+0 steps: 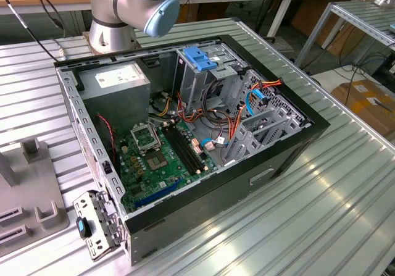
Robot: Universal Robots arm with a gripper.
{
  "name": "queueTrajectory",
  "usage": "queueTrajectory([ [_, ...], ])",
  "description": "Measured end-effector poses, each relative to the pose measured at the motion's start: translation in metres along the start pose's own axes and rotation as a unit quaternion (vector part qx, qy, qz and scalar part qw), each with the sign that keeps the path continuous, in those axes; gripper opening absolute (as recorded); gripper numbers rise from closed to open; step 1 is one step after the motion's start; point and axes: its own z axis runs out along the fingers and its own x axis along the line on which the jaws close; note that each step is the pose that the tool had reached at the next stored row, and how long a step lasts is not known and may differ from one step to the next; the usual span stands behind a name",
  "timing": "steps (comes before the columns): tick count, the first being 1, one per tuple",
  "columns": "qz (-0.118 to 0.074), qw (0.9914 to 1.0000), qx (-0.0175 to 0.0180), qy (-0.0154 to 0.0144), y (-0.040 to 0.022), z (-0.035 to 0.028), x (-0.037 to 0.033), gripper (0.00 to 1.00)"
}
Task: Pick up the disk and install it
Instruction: 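Reach for the disk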
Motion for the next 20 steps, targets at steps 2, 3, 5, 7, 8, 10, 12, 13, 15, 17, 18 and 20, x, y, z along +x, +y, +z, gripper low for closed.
queueTrajectory([
  [2,0.0,1.0,0.0006,0.0001,0.0001,0.0012,0.0069,0.11],
  [3,0.0,1.0,0.0008,0.0,0.0001,0.0017,0.0096,0.11],
  [5,0.0,1.0,0.001,0.0,0.0001,0.0024,0.0135,0.11],
  [7,0.0,1.0,0.0011,0.0,0.0001,0.0025,0.0142,0.11],
  [8,0.0,1.0,0.0011,0.0,0.0001,0.0025,0.0142,0.11],
  [10,0.0,1.0,0.0011,0.0001,0.0001,0.0024,0.0143,0.11],
  [12,0.0,1.0,0.0011,0.0001,0.0001,0.0025,0.0143,0.11],
  [13,0.0,1.0,0.0011,0.0001,0.0001,0.0025,0.0143,0.11],
  [15,0.0,1.0,0.0011,0.0001,0.0,0.0025,0.0144,0.11],
  [17,0.0,1.0,0.0011,0.0,-0.001,0.0025,0.0145,0.11],
  [18,0.0,1.0,0.0011,0.0001,-0.0017,0.0024,0.0144,0.11],
  [20,0.0,1.0,0.0011,0.0001,-0.0037,0.0024,0.0145,0.11],
])
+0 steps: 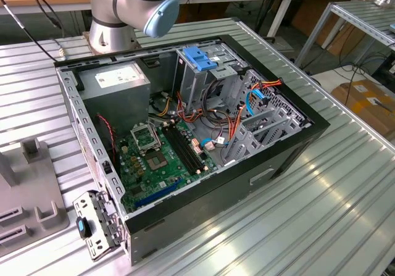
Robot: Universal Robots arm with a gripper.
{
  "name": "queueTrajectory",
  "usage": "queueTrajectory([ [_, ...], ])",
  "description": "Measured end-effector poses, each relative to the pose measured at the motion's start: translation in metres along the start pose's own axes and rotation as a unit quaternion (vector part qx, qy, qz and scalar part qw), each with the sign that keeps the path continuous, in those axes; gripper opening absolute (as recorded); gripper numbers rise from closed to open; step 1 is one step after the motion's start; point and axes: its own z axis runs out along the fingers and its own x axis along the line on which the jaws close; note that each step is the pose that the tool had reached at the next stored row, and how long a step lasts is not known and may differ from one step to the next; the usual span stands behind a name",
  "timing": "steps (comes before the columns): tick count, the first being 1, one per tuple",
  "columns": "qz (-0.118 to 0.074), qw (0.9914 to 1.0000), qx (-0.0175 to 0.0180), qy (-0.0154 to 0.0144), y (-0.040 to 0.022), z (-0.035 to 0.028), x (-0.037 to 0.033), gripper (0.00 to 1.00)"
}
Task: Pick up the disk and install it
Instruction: 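Reach for the disk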
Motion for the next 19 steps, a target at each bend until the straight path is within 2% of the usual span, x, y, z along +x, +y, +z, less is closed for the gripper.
queueTrajectory([
  [4,0.0,1.0,0.0,0.0,-0.0023,-0.0001,0.0002,0.11],
  [5,0.0,1.0,0.0,0.0,-0.0024,0.0002,0.0032,0.11],
  [6,0.0,1.0,-0.0001,-0.0001,-0.0023,0.0018,0.0108,0.11],
  [8,0.0,1.0,-0.0001,-0.0001,-0.0023,0.0046,0.0131,0.11],
  [14,0.0,1.0,0.0,0.0,-0.0035,0.0143,0.0138,0.11],
  [19,0.0,1.0,0.0,0.0,-0.0036,0.0153,0.0137,0.11],
])
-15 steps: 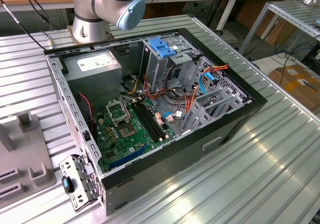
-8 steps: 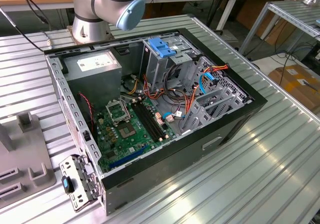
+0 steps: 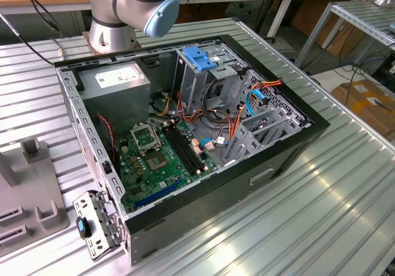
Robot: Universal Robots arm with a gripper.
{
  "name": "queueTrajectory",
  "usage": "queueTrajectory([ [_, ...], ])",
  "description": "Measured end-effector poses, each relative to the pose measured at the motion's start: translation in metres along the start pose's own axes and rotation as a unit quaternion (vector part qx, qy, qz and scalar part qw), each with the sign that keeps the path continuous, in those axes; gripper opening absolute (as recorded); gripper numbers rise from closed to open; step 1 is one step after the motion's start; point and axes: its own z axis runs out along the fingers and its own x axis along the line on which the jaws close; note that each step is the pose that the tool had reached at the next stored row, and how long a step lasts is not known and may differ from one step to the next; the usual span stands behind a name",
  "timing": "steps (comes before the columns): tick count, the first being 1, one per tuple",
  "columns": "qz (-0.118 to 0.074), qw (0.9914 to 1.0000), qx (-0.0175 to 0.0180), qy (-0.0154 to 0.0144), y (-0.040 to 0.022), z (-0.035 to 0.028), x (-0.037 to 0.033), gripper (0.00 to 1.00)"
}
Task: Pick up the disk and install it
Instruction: 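Reach for the disk, then pick up the disk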
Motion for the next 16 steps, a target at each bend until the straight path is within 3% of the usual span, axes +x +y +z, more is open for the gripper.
queueTrajectory([
  [16,0.0,1.0,0.0,0.0,-0.0001,0.002,0.0,0.11],
])
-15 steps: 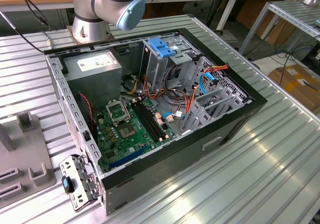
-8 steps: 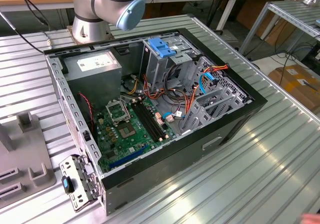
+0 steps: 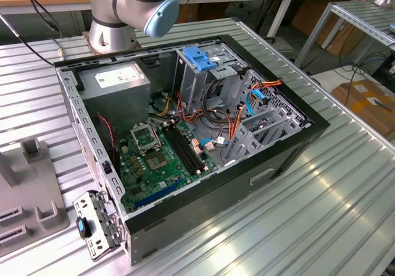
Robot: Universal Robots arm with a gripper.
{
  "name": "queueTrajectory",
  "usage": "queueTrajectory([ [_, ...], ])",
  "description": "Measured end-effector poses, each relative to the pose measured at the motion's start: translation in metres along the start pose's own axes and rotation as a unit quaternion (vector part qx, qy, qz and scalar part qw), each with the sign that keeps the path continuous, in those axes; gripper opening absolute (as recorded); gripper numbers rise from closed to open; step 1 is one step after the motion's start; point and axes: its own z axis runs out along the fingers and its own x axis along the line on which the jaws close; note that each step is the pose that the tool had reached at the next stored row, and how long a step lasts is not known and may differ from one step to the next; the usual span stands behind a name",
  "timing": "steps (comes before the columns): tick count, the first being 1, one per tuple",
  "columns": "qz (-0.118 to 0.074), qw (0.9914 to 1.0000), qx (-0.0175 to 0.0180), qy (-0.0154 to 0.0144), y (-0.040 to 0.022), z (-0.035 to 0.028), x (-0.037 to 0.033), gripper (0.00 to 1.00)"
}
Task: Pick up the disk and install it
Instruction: 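Pick up the disk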
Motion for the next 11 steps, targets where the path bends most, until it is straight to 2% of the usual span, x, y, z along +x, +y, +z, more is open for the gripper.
queueTrajectory([
  [3,-0.002,1.0,0.0,0.0,0.0,0.0,0.0,0.11],
  [7,-0.023,0.99973,0.0003,0.0007,0.0,0.0,0.0001,0.11],
  [9,-0.043,0.99908,0.0006,0.0011,0.0,0.0002,0.0002,0.11],
  [11,-0.064,0.99794,0.0014,0.0017,0.0,0.0003,0.0002,0.11],
])
